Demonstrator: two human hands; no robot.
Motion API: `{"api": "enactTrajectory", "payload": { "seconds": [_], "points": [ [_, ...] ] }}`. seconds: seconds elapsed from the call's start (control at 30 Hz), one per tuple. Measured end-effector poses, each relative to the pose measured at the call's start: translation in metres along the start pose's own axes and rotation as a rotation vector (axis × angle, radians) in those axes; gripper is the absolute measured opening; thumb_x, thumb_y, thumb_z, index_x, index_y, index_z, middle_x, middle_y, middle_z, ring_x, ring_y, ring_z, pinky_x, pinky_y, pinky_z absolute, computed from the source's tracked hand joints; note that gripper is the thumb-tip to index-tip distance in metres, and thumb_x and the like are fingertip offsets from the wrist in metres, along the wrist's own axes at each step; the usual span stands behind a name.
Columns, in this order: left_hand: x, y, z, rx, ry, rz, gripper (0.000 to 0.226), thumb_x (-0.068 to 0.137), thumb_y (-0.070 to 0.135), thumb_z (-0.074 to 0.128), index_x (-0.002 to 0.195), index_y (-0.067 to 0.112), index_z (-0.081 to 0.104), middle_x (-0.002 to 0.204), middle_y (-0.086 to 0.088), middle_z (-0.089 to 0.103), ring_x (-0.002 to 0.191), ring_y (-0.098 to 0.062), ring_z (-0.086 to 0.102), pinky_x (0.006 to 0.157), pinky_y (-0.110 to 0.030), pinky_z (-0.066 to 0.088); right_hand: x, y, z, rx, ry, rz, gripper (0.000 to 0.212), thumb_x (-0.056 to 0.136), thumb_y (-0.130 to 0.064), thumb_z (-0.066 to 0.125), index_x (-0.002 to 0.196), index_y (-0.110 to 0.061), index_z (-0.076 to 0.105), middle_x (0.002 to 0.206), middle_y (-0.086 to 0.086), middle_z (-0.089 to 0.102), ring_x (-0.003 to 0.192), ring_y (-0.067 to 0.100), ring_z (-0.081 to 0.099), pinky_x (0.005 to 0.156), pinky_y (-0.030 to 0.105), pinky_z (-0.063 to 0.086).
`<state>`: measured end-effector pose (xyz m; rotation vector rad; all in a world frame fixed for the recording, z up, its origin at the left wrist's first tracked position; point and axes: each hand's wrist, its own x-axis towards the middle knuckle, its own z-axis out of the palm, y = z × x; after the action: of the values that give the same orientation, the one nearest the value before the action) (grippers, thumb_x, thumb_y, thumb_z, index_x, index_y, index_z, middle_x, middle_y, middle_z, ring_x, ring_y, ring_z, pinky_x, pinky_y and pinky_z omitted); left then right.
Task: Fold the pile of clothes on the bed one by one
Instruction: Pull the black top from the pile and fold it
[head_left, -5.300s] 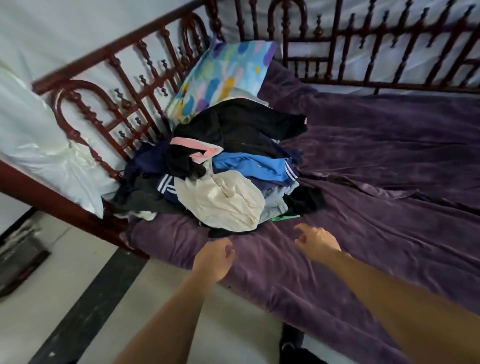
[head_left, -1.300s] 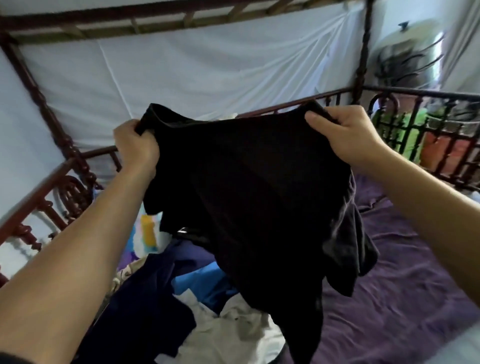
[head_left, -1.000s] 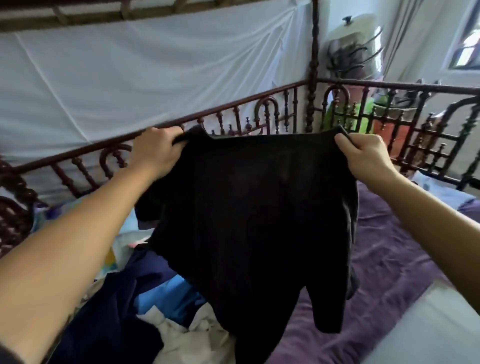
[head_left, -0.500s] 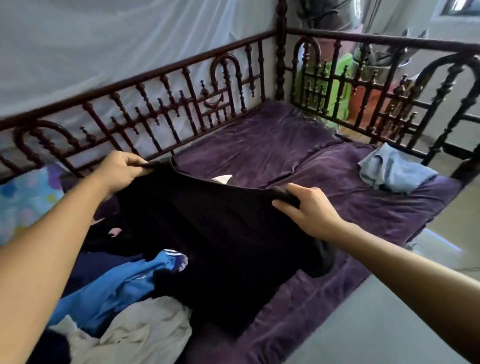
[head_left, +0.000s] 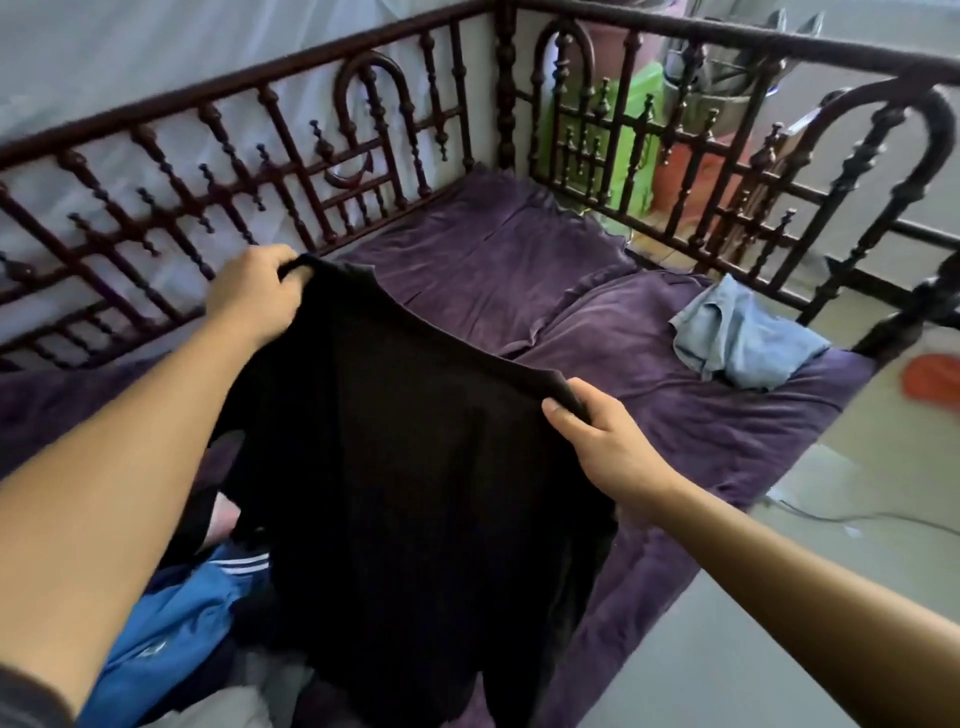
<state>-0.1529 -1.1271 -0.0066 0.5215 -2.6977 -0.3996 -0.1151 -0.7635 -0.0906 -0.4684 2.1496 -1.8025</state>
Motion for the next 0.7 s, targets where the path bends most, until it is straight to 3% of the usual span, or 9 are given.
{"api": "enactTrajectory", "payload": {
  "seconds": [0.1,0.17,0.37,0.57,0.63,0.7],
  "points": [
    [0.015,0.047,0.075,0.035,-0.123,0.020,0.023,0.095,0.036,0.049,0.107,0.023,0.064,0.109,-0.012,0.066,0.101,-0.037,0.059,0.077,-0.040,0.045,0.018,0.052,-0.050,-0.171,0.129,0.108,0.012,0.097,-0.028,0.054,0.086,-0.022,0.057,0.067,-0.011,0.053,0.064,0.004,0.047,0.063,0.037,0.042],
    [0.021,0.082,0.122,0.030,-0.176,0.051,0.023,0.095,0.038,0.048,0.107,0.026,0.064,0.109,-0.012,0.066,0.102,-0.037,0.059,0.074,-0.037,0.040,0.027,0.089,-0.084,-0.295,0.209,0.180,0.011,0.096,-0.027,0.056,0.089,-0.018,0.057,0.074,-0.001,0.062,0.068,0.014,0.053,0.071,0.045,0.046],
    [0.043,0.192,0.254,-0.012,-0.284,0.090,0.019,0.096,0.036,0.044,0.097,0.025,0.060,0.096,-0.008,0.067,0.089,-0.032,0.058,0.068,-0.034,0.033,0.073,0.193,-0.193,-0.479,0.335,0.385,0.011,0.095,-0.034,0.054,0.089,-0.025,0.051,0.082,-0.001,0.065,0.081,0.027,0.060,0.075,0.045,0.049],
    [0.079,0.283,0.388,-0.009,-0.412,0.003,0.019,0.096,0.031,0.044,0.102,0.022,0.060,0.104,-0.009,0.066,0.096,-0.034,0.058,0.070,-0.035,0.037,0.153,0.291,-0.299,-0.587,0.288,0.614,0.014,0.095,-0.036,0.053,0.105,-0.027,0.055,0.105,0.009,0.067,0.098,0.036,0.060,0.073,0.038,0.043],
    [0.090,0.311,0.426,-0.082,-0.448,-0.001,0.021,0.097,0.029,0.045,0.108,0.022,0.061,0.110,-0.007,0.064,0.103,-0.031,0.055,0.076,-0.035,0.039,0.178,0.313,-0.336,-0.631,0.313,0.676,0.016,0.095,-0.035,0.052,0.108,-0.025,0.056,0.109,0.013,0.066,0.102,0.038,0.059,0.073,0.037,0.040],
    [0.094,0.328,0.454,-0.143,-0.480,0.003,0.025,0.097,0.028,0.046,0.118,0.022,0.059,0.116,-0.007,0.060,0.110,-0.029,0.051,0.092,-0.040,0.041,0.198,0.330,-0.369,-0.701,0.273,0.771,0.019,0.096,-0.032,0.050,0.110,-0.022,0.056,0.114,0.017,0.064,0.105,0.039,0.058,0.076,0.038,0.041]
  ]
}}
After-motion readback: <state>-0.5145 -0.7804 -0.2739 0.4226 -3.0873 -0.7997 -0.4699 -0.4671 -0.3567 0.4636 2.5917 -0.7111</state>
